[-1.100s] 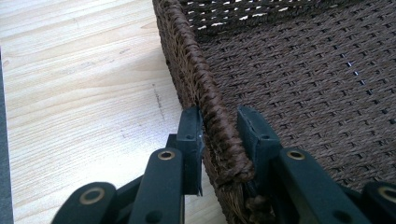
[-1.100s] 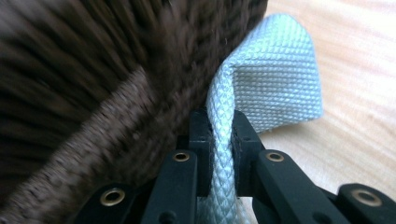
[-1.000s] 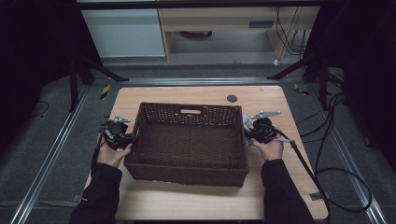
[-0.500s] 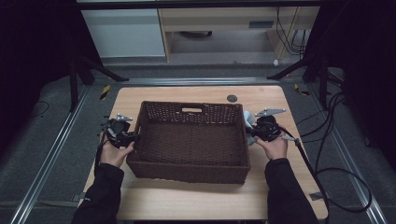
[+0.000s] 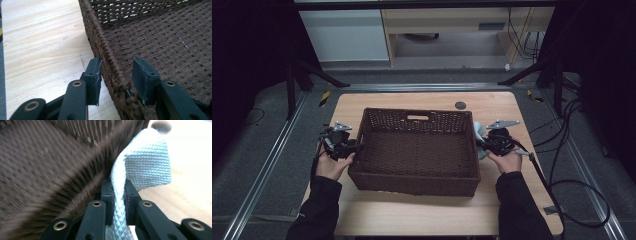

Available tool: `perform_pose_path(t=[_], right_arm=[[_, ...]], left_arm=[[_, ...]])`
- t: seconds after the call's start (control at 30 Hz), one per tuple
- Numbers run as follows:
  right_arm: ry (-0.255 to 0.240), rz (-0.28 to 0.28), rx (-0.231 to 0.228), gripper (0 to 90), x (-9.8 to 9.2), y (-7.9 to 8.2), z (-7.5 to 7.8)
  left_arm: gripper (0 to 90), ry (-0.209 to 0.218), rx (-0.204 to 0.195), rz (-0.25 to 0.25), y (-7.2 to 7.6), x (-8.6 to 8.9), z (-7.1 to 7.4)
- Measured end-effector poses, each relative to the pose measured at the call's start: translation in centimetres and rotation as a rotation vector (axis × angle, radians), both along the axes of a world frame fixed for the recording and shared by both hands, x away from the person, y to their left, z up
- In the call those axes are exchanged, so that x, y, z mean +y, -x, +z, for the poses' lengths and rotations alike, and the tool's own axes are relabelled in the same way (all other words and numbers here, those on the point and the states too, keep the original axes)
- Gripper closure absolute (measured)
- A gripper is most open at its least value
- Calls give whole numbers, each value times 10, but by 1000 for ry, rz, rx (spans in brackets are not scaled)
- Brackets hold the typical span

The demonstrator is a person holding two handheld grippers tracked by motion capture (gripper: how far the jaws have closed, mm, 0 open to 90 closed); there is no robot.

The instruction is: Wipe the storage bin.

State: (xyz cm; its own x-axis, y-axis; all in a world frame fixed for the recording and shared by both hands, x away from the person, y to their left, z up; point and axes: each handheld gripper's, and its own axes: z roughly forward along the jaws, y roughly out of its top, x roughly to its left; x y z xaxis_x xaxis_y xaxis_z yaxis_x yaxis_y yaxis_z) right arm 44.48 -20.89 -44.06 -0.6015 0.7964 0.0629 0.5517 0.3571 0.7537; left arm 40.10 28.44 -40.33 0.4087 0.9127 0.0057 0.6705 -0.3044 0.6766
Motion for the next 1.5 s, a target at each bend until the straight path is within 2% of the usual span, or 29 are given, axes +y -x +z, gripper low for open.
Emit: perform_pose_path(t=[0.1, 0.17, 0.2, 0.23, 0.3, 0.33, 0.37, 0.5, 0.63, 0.73, 0.8, 0.9, 1.03, 1.1, 1.23, 1.5], right_arm=[[-27, -11, -52, 824, -7, 7, 17], [-39, -9, -66, 824, -9, 11, 23], [-38, -6, -69, 824, -9, 12, 23], [-32, 0, -66, 824, -8, 14, 22], [-17, 7, -51, 824, -6, 14, 17], [-9, 12, -41, 824, -5, 14, 14], [-4, 13, -24, 824, -3, 14, 10], [12, 16, 26, 824, 1, 13, -7], [21, 15, 79, 824, 3, 10, -24], [27, 12, 95, 824, 4, 8, -28], [17, 9, 73, 824, 3, 9, -21], [-28, 0, -2, 824, -3, 12, 0], [-19, 7, -73, 824, -4, 17, 22], [-18, 13, -81, 824, -3, 17, 25], [7, 13, -48, 824, -3, 14, 15], [65, 17, 80, 825, 2, 13, -26]], left_arm=[[578, -6, 10, -23, 4, 0, 2], [579, -22, 24, -49, 7, -2, -1], [576, -45, 28, -60, 9, -3, -4], [593, -52, 39, -55, 9, -3, -7], [620, -36, 61, -52, 9, 0, -10], [643, -18, 80, -52, 9, 1, -12], [656, 1, 83, -46, 8, 3, -13], [694, -27, 88, -24, 8, -1, -12], [713, -38, 87, -2, 9, -3, -11], [720, -34, 87, 5, 8, -3, -11], [721, -25, 88, 8, 7, -3, -12], [723, -24, 88, 12, 5, -3, -12], [723, -24, 86, 19, 1, -5, -12], [723, -22, 85, 22, -3, -7, -12], [721, -17, 84, 21, -9, -8, -12], [713, -3, 83, 15, -12, -7, -13]])
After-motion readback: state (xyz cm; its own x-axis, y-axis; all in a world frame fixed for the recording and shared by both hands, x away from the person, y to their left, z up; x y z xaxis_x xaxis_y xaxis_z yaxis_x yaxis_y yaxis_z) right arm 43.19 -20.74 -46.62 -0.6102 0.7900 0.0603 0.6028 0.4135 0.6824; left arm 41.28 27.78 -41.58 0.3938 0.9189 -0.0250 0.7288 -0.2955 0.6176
